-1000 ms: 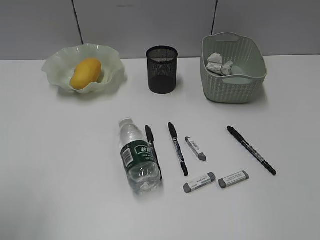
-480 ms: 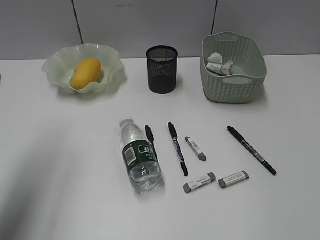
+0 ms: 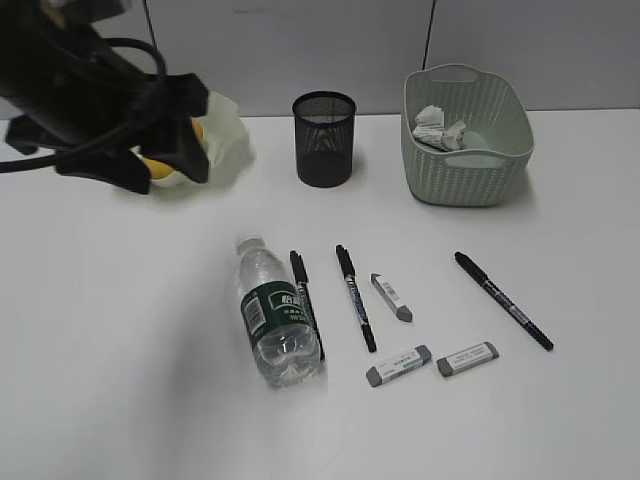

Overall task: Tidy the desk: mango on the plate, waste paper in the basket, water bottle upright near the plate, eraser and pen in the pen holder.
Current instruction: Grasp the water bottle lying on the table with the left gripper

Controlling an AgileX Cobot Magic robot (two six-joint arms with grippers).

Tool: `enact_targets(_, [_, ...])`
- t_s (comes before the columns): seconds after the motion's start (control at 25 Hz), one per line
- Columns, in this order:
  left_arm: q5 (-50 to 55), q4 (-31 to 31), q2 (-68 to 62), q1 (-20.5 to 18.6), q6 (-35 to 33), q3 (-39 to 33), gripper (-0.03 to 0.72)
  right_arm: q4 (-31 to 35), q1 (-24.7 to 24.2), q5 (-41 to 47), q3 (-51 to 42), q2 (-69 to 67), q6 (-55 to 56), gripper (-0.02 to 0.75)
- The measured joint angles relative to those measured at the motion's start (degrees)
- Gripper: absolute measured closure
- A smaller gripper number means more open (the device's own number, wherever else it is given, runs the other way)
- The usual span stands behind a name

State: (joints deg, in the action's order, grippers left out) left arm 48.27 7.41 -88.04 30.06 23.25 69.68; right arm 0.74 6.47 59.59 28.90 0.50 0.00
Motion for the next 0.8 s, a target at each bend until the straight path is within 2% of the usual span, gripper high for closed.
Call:
enact_targets(0.16, [-2.54,1.54,-4.93,2.87,4.72,2.15,0.228,0.0,0.0,0.0,0.0,0.0,0.0,0.176])
enact_targets(0.52, [8.94,1.29,-16.85,5.36,6.87,9.94,0.218,0.0,0.0,0.0,0.0,0.0,0.0,0.176])
enact_targets(0.6, [8.87,1.41,-17.77,5.86,6.91,10.47,0.183,0.0,0.0,0.0,0.0,0.0,0.0,0.176])
enact_targets(0.72, [7.8,2.38,-18.77,6.14,6.91,10.52,0.073,0.0,0.0,0.0,0.0,0.0,0.0,0.176])
enact_targets(0.8, [6.46,3.29,-19.56,6.14,6.93,10.56,0.031,0.0,0.0,0.0,0.0,0.0,0.0,0.176])
